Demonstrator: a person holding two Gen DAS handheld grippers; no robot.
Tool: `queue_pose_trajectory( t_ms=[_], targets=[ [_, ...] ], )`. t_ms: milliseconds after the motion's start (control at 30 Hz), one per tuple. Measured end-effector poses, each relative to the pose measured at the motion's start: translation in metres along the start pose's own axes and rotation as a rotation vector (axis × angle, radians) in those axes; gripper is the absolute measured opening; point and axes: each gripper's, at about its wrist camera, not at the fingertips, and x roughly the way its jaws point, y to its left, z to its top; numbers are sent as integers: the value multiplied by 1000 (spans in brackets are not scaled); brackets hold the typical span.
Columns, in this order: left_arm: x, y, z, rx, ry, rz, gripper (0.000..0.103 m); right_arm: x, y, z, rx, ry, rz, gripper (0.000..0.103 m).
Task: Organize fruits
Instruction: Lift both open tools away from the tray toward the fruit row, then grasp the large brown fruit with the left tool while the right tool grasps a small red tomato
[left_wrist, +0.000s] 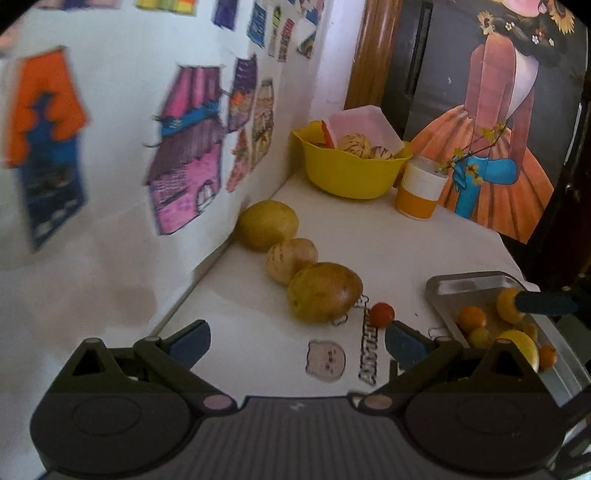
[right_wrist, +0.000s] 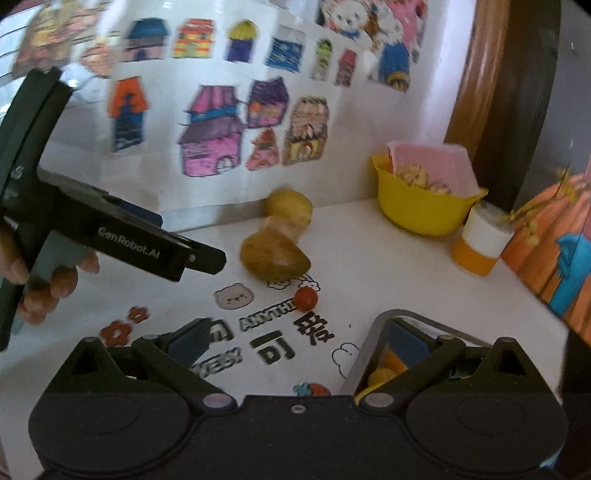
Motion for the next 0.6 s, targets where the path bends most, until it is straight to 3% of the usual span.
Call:
queue_pose_trajectory(
  t_ms=[467, 600],
  targets=[
    [64, 3, 15, -19, 21, -47, 102, 79, -14, 14, -26, 82, 58, 76],
    [71, 1, 18, -19, 25, -71, 100, 92, -17, 16, -22, 102, 62, 65]
  ],
)
